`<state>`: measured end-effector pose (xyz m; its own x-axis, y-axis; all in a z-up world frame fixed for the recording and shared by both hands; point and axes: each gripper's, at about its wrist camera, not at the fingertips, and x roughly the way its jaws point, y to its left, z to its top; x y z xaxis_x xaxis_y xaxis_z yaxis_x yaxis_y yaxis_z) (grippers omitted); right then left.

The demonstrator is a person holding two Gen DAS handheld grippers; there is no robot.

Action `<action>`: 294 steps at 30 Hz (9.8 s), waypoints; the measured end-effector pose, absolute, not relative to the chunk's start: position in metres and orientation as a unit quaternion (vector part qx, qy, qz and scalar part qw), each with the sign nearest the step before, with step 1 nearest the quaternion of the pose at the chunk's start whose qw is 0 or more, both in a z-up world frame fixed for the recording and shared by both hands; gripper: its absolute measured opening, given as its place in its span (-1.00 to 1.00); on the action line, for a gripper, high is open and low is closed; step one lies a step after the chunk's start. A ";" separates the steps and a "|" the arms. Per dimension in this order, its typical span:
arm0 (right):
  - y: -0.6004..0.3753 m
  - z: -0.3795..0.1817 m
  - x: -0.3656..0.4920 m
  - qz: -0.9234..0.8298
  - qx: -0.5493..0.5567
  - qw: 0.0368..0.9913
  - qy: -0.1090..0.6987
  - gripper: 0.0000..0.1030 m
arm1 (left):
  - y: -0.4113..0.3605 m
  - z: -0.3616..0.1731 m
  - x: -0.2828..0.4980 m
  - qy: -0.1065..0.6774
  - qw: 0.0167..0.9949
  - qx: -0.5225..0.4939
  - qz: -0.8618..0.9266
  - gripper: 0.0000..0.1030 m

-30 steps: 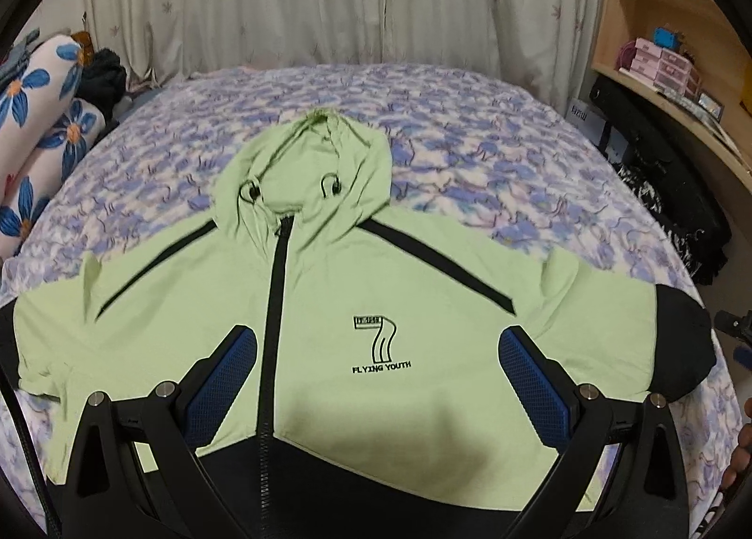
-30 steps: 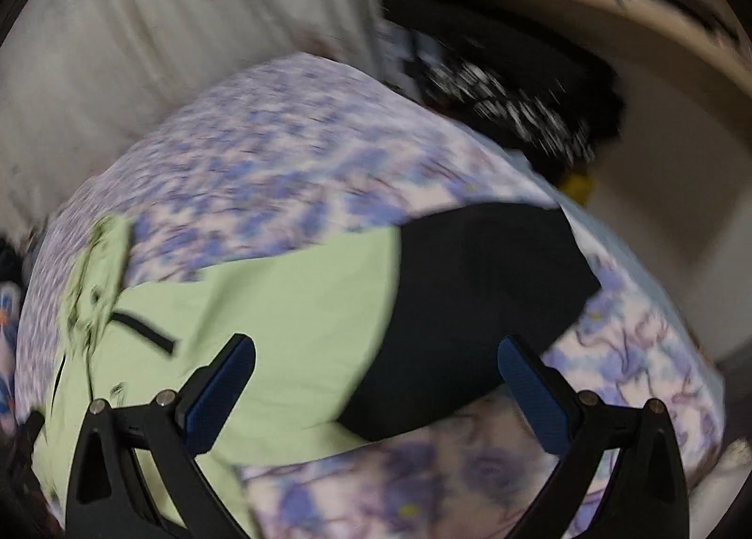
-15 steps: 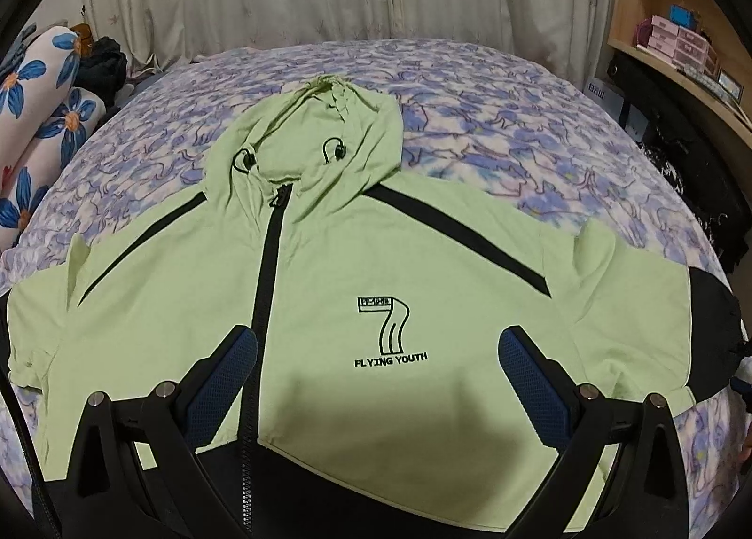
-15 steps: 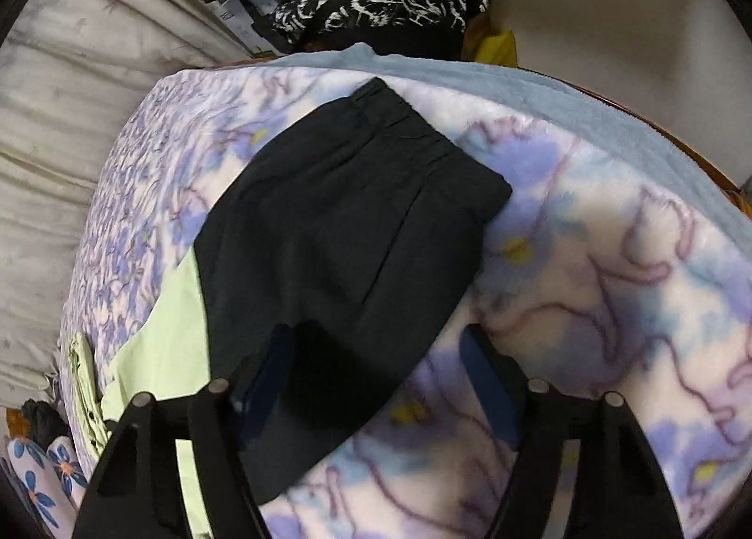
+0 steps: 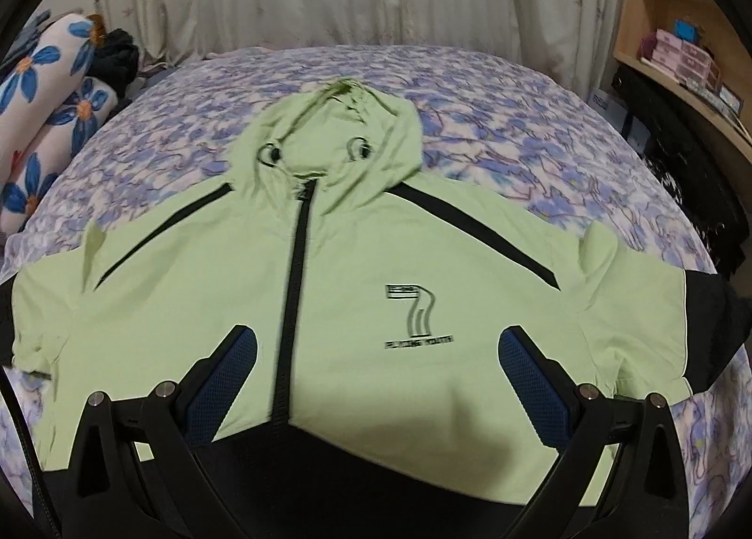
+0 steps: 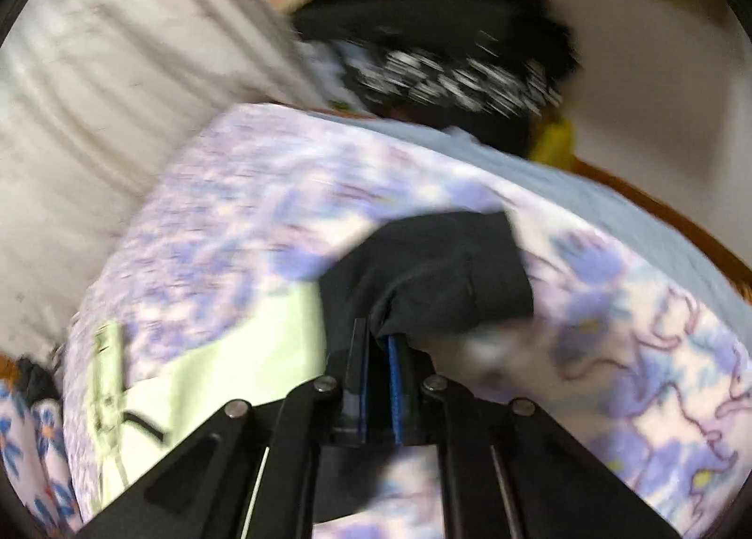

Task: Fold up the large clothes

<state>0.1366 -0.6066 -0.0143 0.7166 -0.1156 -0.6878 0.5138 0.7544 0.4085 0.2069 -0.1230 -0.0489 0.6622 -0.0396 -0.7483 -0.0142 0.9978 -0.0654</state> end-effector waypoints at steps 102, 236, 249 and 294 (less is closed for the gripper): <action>-0.390 -0.111 0.267 -0.009 0.170 0.836 0.521 0.28 | 0.056 -0.116 0.291 0.490 0.860 -0.124 -0.076 -0.81; -0.076 -0.032 0.053 0.122 0.048 0.874 0.468 -0.17 | 0.184 -0.030 0.010 0.446 0.893 -0.062 0.023 0.52; 0.032 -0.049 0.076 0.164 0.003 0.875 0.456 -0.17 | 0.303 -0.075 0.023 0.456 0.873 -0.153 0.080 0.52; 0.059 -0.066 0.130 0.159 0.082 0.888 0.423 -0.17 | 0.344 -0.009 0.114 0.311 0.933 -0.176 0.043 -0.97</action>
<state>0.1300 0.0585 -0.0659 0.5911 0.3508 -0.7263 -0.2127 0.9364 0.2792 0.1136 0.3439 -0.0095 0.8024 -0.0282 -0.5962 -0.1905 0.9345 -0.3006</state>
